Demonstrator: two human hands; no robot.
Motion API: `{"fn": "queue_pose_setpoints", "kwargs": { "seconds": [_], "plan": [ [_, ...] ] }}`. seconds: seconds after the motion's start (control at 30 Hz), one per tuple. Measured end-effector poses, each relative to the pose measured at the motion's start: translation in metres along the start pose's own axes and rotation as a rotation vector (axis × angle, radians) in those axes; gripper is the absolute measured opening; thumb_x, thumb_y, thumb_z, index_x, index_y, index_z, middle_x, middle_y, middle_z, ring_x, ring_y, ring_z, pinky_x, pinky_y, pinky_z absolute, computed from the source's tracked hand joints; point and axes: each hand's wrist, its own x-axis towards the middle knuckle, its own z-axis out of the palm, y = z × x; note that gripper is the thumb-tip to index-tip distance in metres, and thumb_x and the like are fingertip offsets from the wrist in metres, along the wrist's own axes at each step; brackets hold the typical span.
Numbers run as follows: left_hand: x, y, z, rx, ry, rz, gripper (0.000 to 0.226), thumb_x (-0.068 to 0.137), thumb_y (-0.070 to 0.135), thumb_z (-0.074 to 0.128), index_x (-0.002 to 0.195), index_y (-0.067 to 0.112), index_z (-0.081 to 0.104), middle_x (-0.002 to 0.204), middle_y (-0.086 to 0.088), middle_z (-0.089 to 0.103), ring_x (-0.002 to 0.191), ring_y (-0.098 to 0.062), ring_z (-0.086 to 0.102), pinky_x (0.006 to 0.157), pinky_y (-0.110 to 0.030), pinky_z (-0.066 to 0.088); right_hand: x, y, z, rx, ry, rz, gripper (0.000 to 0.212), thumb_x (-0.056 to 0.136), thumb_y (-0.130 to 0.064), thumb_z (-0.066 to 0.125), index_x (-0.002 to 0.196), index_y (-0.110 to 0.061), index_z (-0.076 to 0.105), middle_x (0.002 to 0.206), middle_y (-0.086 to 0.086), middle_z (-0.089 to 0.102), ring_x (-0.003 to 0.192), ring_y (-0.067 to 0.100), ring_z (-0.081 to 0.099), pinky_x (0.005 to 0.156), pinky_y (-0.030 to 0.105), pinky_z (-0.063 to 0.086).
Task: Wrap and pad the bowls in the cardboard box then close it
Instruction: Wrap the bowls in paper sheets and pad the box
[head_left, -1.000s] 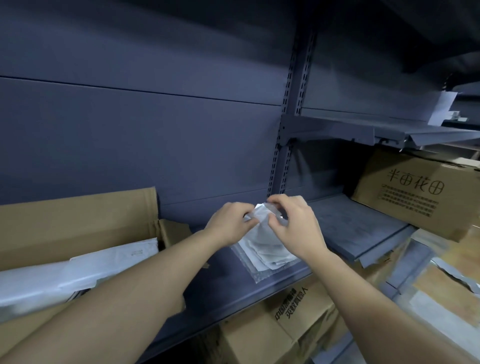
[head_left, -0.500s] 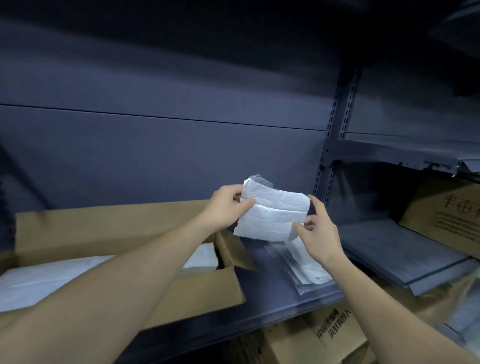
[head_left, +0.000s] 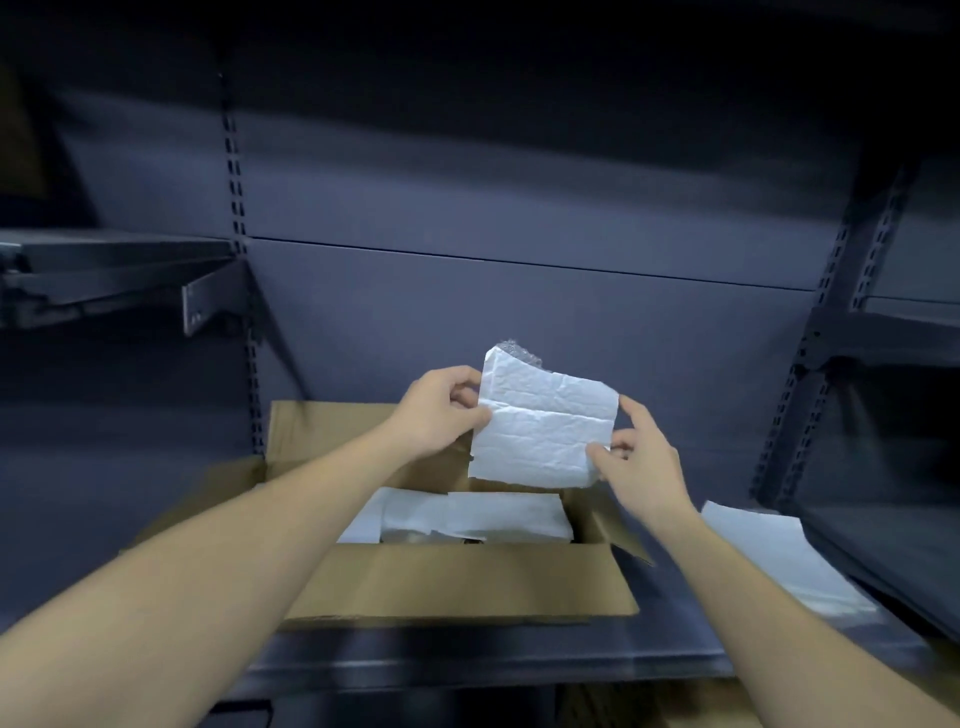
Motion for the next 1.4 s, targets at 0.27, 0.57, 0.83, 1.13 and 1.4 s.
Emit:
{"fn": "queue_pose_setpoints", "kwargs": {
  "seconds": [0.27, 0.57, 0.83, 1.13, 1.4],
  "plan": [
    [-0.045, -0.022, -0.051, 0.042, 0.099, -0.12, 0.021, 0.082, 0.011, 0.072, 0.098, 0.025, 0.069, 0.084, 0.002, 0.073, 0.07, -0.007, 0.06, 0.082, -0.024, 0.05, -0.008, -0.03, 0.056, 0.021, -0.181, -0.042, 0.064, 0.086, -0.012, 0.06, 0.14, -0.036, 0.036, 0.073, 0.003, 0.067, 0.076, 0.016, 0.064, 0.065, 0.021, 0.048],
    [-0.073, -0.054, -0.07, 0.09, -0.037, -0.25, 0.044, 0.082, 0.008, 0.075, 0.12, 0.025, 0.061, 0.082, -0.009, 0.071, 0.074, -0.015, 0.069, 0.082, -0.024, 0.054, -0.027, -0.014, 0.093, -0.099, -0.428, 0.041, 0.096, 0.08, -0.014, 0.066, 0.153, -0.034, 0.007, 0.077, 0.012, 0.068, 0.072, 0.019, 0.064, 0.076, 0.035, 0.056],
    [-0.076, -0.073, -0.071, 0.11, -0.199, -0.335, 0.073, 0.081, 0.006, 0.075, 0.144, 0.02, 0.041, 0.07, 0.001, 0.067, 0.063, -0.009, 0.063, 0.071, -0.025, 0.054, -0.026, -0.019, 0.087, -0.114, -0.64, 0.12, 0.097, 0.077, -0.011, 0.067, 0.153, -0.033, 0.01, 0.067, 0.001, 0.06, 0.058, 0.01, 0.054, 0.058, 0.015, 0.046],
    [-0.076, -0.094, -0.068, 0.183, -0.255, -0.393, 0.075, 0.081, 0.011, 0.076, 0.146, 0.023, 0.039, 0.072, 0.008, 0.066, 0.057, -0.005, 0.058, 0.055, -0.018, 0.047, -0.016, -0.019, 0.11, -0.116, -0.655, 0.196, 0.073, 0.078, -0.023, 0.072, 0.142, -0.026, 0.037, 0.104, 0.006, 0.067, 0.073, 0.017, 0.063, 0.073, 0.03, 0.053],
    [-0.072, -0.103, -0.069, 0.365, -0.374, -0.378, 0.083, 0.082, 0.021, 0.074, 0.15, 0.036, 0.029, 0.089, 0.004, 0.072, 0.076, -0.002, 0.064, 0.059, -0.011, 0.035, -0.013, -0.011, 0.128, -0.278, -0.718, 0.12, 0.063, 0.077, -0.026, 0.077, 0.135, -0.027, 0.051, 0.092, -0.01, 0.056, 0.083, 0.005, 0.055, 0.082, 0.024, 0.048]
  ]
}}
